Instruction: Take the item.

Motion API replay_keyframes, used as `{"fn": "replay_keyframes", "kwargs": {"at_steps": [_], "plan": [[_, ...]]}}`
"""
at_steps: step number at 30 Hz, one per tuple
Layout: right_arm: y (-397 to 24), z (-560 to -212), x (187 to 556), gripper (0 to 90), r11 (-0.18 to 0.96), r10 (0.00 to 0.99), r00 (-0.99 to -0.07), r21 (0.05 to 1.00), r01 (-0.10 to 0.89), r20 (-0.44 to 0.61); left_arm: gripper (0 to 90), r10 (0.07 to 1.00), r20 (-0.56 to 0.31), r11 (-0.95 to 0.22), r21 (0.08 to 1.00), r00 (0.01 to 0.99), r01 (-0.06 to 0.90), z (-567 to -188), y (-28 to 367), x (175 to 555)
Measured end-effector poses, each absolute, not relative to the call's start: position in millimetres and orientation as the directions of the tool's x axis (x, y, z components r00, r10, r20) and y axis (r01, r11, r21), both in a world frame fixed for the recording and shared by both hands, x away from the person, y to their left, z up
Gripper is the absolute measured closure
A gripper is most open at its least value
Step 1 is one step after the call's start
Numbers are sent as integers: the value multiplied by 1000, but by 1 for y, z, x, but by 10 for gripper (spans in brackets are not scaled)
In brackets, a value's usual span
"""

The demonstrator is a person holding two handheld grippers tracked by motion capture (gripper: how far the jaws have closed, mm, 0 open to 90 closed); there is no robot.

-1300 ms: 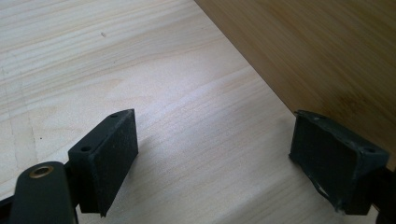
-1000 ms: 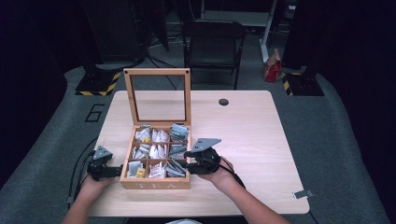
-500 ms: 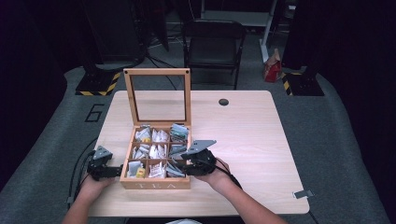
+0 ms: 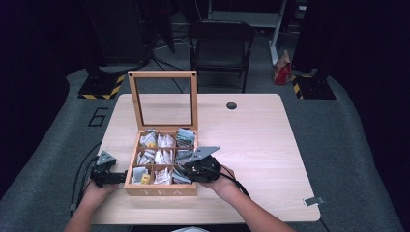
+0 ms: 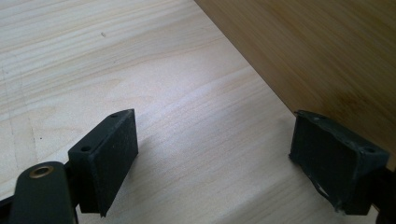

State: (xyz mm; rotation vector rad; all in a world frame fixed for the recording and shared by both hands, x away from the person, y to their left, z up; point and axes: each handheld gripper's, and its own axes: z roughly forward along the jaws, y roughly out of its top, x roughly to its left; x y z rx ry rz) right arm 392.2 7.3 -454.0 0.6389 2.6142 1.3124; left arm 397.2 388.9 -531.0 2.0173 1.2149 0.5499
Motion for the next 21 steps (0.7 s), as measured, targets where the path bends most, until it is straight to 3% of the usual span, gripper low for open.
{"fn": "replay_keyframes", "kwargs": {"at_steps": [10,21], "plan": [[10,-461,395,760,547,426,-903,776,312,63,147,884,0,-309,751,468,583,-531,389,397],[12,-466,396,770,557,420,-905,766,320,73,147,884,0,-309,751,468,583,-531,389,397]]}}
